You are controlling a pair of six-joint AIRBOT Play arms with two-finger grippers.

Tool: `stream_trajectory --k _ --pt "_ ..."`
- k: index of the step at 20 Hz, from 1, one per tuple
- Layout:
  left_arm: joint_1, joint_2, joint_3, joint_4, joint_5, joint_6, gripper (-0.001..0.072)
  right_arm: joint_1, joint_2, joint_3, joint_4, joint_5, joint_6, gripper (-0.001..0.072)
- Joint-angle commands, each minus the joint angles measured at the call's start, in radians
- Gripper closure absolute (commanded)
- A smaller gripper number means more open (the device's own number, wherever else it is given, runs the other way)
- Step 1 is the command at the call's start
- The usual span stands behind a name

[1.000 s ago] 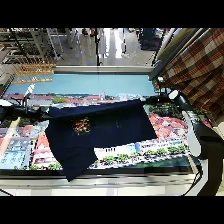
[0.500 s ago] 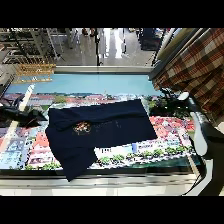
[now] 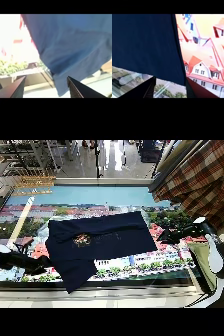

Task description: Fold the clothes and pants, and hang the long-sleeved shirts on hangers.

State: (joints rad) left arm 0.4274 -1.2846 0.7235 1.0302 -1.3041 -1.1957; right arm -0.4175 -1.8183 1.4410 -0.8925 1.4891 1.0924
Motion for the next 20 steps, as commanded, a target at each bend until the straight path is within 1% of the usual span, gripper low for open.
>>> stream_trajectory --k 1,3,4,8,10,11,12,13,14,15,16,17,18,19,20 --pt "-0.029 0.039 -0.092 0.000 0.066 0.021 0.0165 0.006 -0.027 -0.019 0.010 -0.009 -0.055 0.0296" --pt "-0.065 0.034 -0.092 0.002 0.114 0.021 0.0165 0.013 -0.053 -0.018 0.002 -0.010 -0.086 0.0276" --pt "-0.088 0.026 -0.092 0.002 0.139 0.021 0.0165 0.013 -0.061 -0.019 0.002 -0.010 -0.095 0.0239" --pt "-0.172 -0.014 -0.092 -0.014 0.233 0.003 0.0165 0.015 -0.069 -0.019 -0.010 -0.006 -0.128 0.0239" --pt "-0.202 -0.036 -0.092 -0.037 0.244 0.002 0.0167 0.023 -0.074 -0.019 -0.010 0.016 -0.145 0.0241" --pt "-0.212 -0.048 -0.092 -0.040 0.246 -0.010 0.0236 0.029 -0.075 -0.021 -0.013 0.017 -0.148 0.0244" --pt "-0.220 -0.059 -0.092 -0.040 0.246 -0.026 0.0412 0.032 -0.075 -0.021 -0.014 0.017 -0.152 0.0253" --pt "-0.222 -0.065 -0.092 -0.040 0.243 -0.032 0.0544 0.037 -0.075 -0.021 -0.012 0.020 -0.152 0.0302" --pt "-0.222 -0.066 -0.092 -0.047 0.235 -0.032 0.0603 0.038 -0.075 -0.021 -0.018 0.030 -0.152 0.0320" --pt "-0.220 -0.066 -0.092 -0.047 0.225 -0.031 0.0682 0.038 -0.075 -0.021 -0.021 0.039 -0.152 0.0355" --pt "-0.219 -0.066 -0.092 -0.045 0.214 -0.031 0.0698 0.038 -0.075 -0.021 -0.028 0.051 -0.152 0.0404" --pt "-0.219 -0.065 -0.092 -0.044 0.205 -0.031 0.0699 0.037 -0.075 -0.021 -0.037 0.063 -0.153 0.0410" --pt "-0.219 -0.065 -0.092 -0.043 0.198 -0.031 0.0699 0.037 -0.075 -0.021 -0.048 0.072 -0.152 0.0432" --pt "-0.219 -0.065 -0.092 -0.043 0.193 -0.030 0.0699 0.037 -0.075 -0.021 -0.056 0.080 -0.153 0.0499" --pt "-0.219 -0.065 -0.092 -0.043 0.192 -0.031 0.0699 0.037 -0.075 -0.021 -0.056 0.080 -0.153 0.0690"
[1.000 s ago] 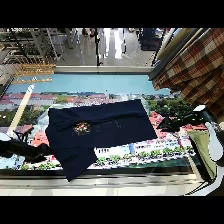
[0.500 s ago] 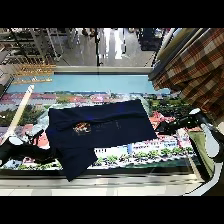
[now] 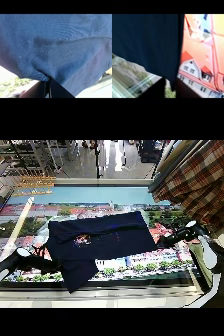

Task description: Fold the clothes and pants, and hang the long-sleeved shirts on hangers.

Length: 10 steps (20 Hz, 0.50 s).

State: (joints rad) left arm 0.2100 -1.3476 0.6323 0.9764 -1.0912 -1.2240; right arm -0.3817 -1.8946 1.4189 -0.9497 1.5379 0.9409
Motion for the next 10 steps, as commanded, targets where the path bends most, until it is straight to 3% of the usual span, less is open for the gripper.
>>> stream_trajectory --k 1,6,10 --pt "-0.002 -0.002 0.000 0.010 -0.024 -0.002 0.0699 0.001 0.002 0.001 0.002 0.036 0.000 0.0696" --pt "0.056 0.067 0.031 0.029 -0.259 0.085 0.0701 0.002 0.064 -0.057 0.024 0.145 0.022 0.0698" --pt "0.166 0.269 0.030 0.167 -0.430 0.088 0.0701 0.001 0.354 -0.395 0.023 0.073 0.008 0.0698"
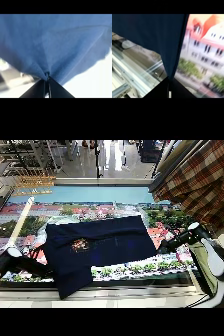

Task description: Fold the clothes and pants, and hang the long-sleeved shirts on hangers.

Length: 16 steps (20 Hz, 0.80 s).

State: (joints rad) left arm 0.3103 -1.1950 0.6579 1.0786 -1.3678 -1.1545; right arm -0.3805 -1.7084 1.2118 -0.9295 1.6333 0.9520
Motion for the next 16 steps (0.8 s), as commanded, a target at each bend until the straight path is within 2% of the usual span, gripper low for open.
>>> stream_trajectory --k 1,3,5,8,11,16 --pt "0.098 0.167 0.005 0.080 -0.199 0.029 0.0701 0.000 0.247 -0.269 -0.011 -0.029 -0.002 0.0698" --pt "0.159 0.244 0.005 0.080 -0.260 0.072 0.0701 0.000 0.400 -0.375 -0.053 -0.021 0.020 0.0698" --pt "0.199 0.270 0.005 0.054 -0.261 0.096 0.0701 0.002 0.511 -0.375 -0.027 -0.012 0.062 0.0699" --pt "0.246 0.216 0.027 -0.060 -0.259 0.148 0.0701 0.012 0.562 -0.288 0.041 -0.132 0.141 0.0700" --pt "0.304 0.079 0.136 -0.220 -0.212 0.157 0.0702 0.076 0.493 -0.190 0.050 -0.295 0.172 0.0701" --pt "0.307 -0.212 0.370 -0.510 -0.116 0.137 0.0703 0.206 0.157 0.025 0.049 -0.469 0.271 0.0700"
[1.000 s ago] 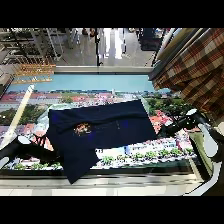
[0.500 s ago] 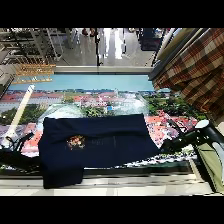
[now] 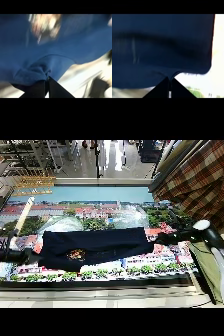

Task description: Fold the clothes and pants, and hang the long-sleeved shirts on hangers.

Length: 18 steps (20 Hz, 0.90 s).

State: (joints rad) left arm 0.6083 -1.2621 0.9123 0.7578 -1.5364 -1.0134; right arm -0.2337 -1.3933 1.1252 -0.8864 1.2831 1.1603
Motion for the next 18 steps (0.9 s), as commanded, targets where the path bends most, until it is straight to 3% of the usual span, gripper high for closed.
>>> stream_trajectory --k 1,4,9,10,11,12,13,15,18 --pt "0.009 -0.204 0.157 -0.252 0.070 -0.004 0.0704 0.065 -0.227 0.167 0.007 -0.131 0.083 0.0700" --pt "0.002 -0.344 0.246 -0.368 0.119 -0.004 0.0703 0.067 -0.400 0.348 0.027 -0.143 0.127 0.0700" --pt "-0.040 -0.479 0.268 -0.378 0.231 -0.022 0.0700 0.116 -0.559 0.541 0.028 -0.175 0.136 0.0695" --pt "-0.056 -0.491 0.268 -0.381 0.272 -0.022 0.0666 0.126 -0.568 0.545 0.024 -0.208 0.132 0.0677" --pt "-0.069 -0.496 0.268 -0.399 0.315 -0.022 0.0484 0.130 -0.569 0.545 0.015 -0.238 0.132 0.0475" --pt "-0.082 -0.496 0.268 -0.439 0.367 -0.017 0.0242 0.129 -0.568 0.545 0.015 -0.246 0.129 0.0278" --pt "-0.085 -0.496 0.268 -0.481 0.396 -0.017 0.0199 0.117 -0.566 0.545 0.010 -0.222 0.130 0.0213" --pt "-0.072 -0.491 0.269 -0.552 0.382 -0.002 0.0199 0.071 -0.565 0.545 -0.043 -0.084 0.133 0.0212" --pt "-0.042 -0.444 0.269 -0.499 0.258 0.054 0.0204 -0.002 -0.565 0.518 -0.065 0.131 0.097 0.0189"
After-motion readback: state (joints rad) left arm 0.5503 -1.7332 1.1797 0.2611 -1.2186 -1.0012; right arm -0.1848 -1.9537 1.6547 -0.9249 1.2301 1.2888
